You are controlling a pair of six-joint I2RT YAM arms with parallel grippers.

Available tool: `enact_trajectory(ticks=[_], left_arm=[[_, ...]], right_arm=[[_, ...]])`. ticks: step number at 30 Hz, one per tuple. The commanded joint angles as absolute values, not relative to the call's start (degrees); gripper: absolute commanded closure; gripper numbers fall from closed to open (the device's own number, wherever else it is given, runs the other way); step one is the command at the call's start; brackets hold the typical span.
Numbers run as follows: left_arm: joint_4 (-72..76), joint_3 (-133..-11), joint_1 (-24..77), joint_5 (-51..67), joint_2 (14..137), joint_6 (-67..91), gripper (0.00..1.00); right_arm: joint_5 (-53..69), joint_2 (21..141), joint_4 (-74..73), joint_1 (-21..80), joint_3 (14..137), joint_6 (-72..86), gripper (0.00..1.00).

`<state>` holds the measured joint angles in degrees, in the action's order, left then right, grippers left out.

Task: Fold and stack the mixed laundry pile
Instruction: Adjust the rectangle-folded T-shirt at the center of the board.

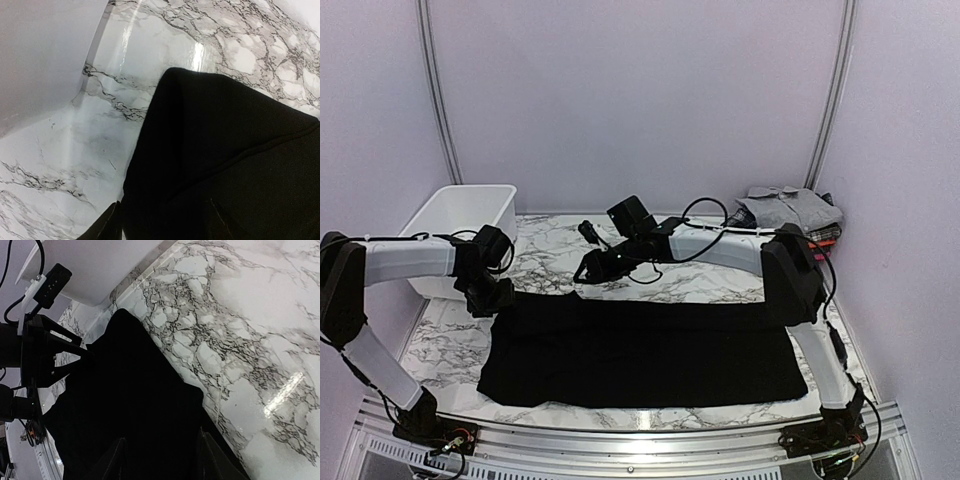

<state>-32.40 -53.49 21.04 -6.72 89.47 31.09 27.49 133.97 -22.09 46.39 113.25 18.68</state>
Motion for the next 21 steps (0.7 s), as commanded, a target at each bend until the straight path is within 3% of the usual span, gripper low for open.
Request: enact_trajectory(ticks=[1, 10, 21], left_arm=[[-32.0, -53.0, 19.5, -7.3, 89.4, 32.8, 0.41], [-31.4, -52.9, 18.8, -6.1, 89.5, 32.6, 0.41], [-29.7, -52.9, 17.2, -4.6, 91.9, 31.4, 0.42]], right_arm=[[25.4, 139.0, -23.6, 48.0, 120.3, 20.0, 0.57], [23.5, 146.8, -23.1, 49.1, 126.2, 21.2, 0.62], [27.1, 150.7, -21.4, 49.2, 130.3, 23.4, 0.79]])
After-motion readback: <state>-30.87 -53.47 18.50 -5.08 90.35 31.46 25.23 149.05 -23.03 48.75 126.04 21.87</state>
